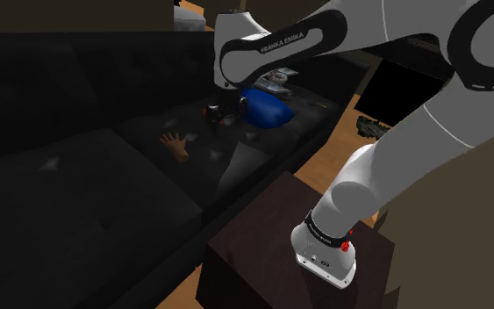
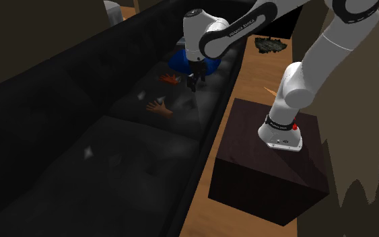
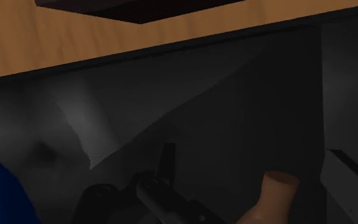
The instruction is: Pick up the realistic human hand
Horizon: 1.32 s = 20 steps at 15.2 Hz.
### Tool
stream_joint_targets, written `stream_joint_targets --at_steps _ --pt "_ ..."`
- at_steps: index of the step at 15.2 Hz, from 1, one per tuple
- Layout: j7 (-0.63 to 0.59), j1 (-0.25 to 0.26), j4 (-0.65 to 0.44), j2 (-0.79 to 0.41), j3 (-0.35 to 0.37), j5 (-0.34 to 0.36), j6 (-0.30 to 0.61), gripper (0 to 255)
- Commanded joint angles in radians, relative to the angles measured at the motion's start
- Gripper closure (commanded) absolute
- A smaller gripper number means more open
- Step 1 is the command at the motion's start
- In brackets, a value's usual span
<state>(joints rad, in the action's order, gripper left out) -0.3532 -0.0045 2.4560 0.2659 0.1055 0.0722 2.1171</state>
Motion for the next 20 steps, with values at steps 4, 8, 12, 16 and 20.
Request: stream_joint_targets --at_steps 4,8,12,16,20 --pt "-0.068 -0.007 -0.078 -0.205 0.013 0.027 0.151 0" --pt "-0.12 -0.007 -0.168 -0.362 0.014 0.058 0.236 0" --pt "-0.168 0.001 -0.279 -0.517 0.005 0.087 0.298 0" --pt "-0.207 0.015 -0.411 -0.669 -0.009 0.109 0.338 0" --pt "-0.233 0.028 -0.548 -0.807 -0.023 0.118 0.357 0"
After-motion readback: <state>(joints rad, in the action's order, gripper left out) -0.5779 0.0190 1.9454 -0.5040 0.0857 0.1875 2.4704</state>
